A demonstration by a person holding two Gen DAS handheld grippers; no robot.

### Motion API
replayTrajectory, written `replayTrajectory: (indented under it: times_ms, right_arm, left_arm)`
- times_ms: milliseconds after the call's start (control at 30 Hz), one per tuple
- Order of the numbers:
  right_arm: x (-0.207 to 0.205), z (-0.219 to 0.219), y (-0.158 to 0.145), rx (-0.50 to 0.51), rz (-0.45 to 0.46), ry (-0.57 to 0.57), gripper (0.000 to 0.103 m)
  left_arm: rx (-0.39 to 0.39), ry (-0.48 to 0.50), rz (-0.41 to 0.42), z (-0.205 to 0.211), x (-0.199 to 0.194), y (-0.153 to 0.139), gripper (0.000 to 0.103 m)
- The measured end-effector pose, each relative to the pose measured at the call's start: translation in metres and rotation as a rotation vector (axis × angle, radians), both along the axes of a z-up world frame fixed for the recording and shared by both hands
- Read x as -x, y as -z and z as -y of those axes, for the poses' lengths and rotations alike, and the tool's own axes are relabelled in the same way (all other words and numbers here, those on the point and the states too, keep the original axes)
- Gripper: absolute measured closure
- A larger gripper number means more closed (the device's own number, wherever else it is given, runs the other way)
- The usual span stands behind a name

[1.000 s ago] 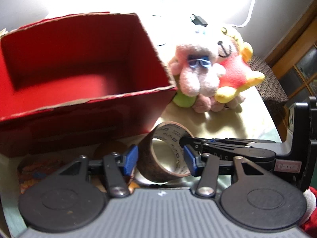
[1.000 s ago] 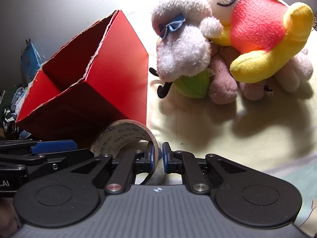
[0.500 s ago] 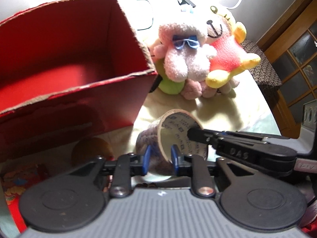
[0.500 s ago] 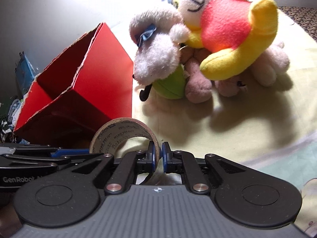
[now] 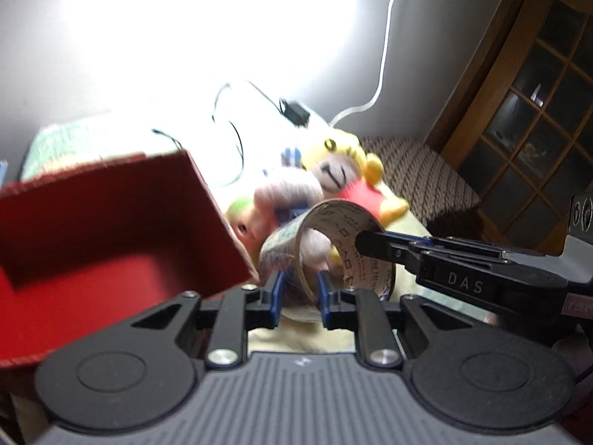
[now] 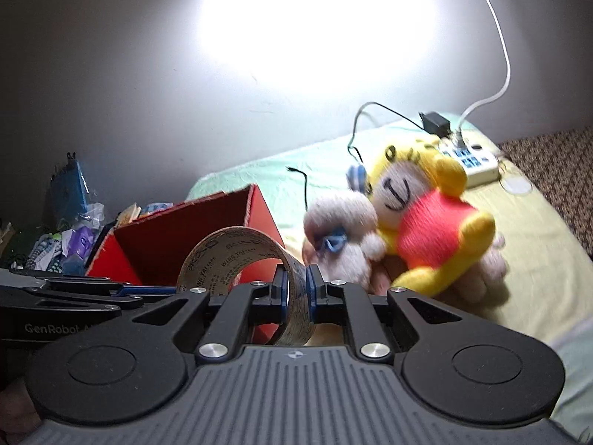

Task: Organize objects
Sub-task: 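Carry the tape roll with the right gripper into the red box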

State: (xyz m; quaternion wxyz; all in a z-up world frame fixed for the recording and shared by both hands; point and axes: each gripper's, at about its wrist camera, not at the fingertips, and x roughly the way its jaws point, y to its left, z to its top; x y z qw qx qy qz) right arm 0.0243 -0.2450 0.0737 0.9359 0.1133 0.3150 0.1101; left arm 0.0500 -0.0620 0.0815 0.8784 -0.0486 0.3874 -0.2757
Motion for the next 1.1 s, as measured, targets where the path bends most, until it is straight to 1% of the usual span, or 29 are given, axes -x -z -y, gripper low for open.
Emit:
replayTrajectory:
  times_ms: [100,200,300,367,467,533,567,633,700,767,833,900,967,1067,1100]
  right_arm:
    - [-0.021,-0.024,-0.011,0.016,0.03,-0.042,0.091]
    - [-0.047,-0.051,-0.015,0.037,0.033,-0.088,0.092]
    - [-0.076,-0.081,-0.007,0.082,0.002,-0.133,0.092]
    - [-0.093,-0.098,0.001,0.113,-0.04,-0.155,0.093]
    - [-0.119,-0.121,0.014,0.171,-0.085,-0.189,0.093]
    - [-0.132,-0.134,0.02,0.213,-0.121,-0.212,0.093]
    - [-0.139,-0.14,0.024,0.228,-0.144,-0.222,0.093]
    - [-0.149,-0.151,0.031,0.28,-0.179,-0.239,0.093]
    - [-0.156,-0.163,0.04,0.35,-0.203,-0.26,0.093]
    - [-0.163,-0.172,0.049,0.409,-0.231,-0.276,0.093]
    - [-0.168,-0.178,0.057,0.441,-0.262,-0.3,0.093]
    - [-0.172,-0.185,0.064,0.475,-0.284,-0.325,0.093]
    - [-0.174,-0.191,0.069,0.524,-0.285,-0.334,0.093]
    - [-0.176,-0.193,0.072,0.566,-0.273,-0.32,0.094]
    - [-0.177,-0.191,0.072,0.567,-0.27,-0.315,0.096]
  left_arm:
    - [0.002,-0.042,0.037,-0.023,-0.01,-0.01,0.085]
    - [0.006,-0.099,0.04,-0.049,-0.025,-0.009,0.085]
    - [-0.005,-0.151,0.011,-0.07,-0.046,0.005,0.085]
    - [-0.008,-0.183,-0.02,-0.082,-0.062,0.017,0.085]
    - [-0.001,-0.218,-0.072,-0.094,-0.078,0.037,0.085]
    - [-0.005,-0.237,-0.087,-0.098,-0.088,0.046,0.084]
    - [-0.024,-0.248,-0.085,-0.1,-0.091,0.051,0.081]
    - [-0.059,-0.262,-0.081,-0.106,-0.093,0.058,0.078]
    - [-0.081,-0.27,-0.071,-0.114,-0.091,0.06,0.078]
    - [-0.102,-0.285,-0.061,-0.12,-0.089,0.061,0.07]
    - [-0.126,-0.302,-0.059,-0.124,-0.09,0.061,0.065]
    - [-0.164,-0.32,-0.061,-0.125,-0.093,0.063,0.065]
    - [-0.201,-0.331,-0.069,-0.125,-0.096,0.068,0.065]
    - [-0.221,-0.338,-0.091,-0.125,-0.101,0.073,0.064]
    - [-0.225,-0.341,-0.096,-0.125,-0.103,0.075,0.064]
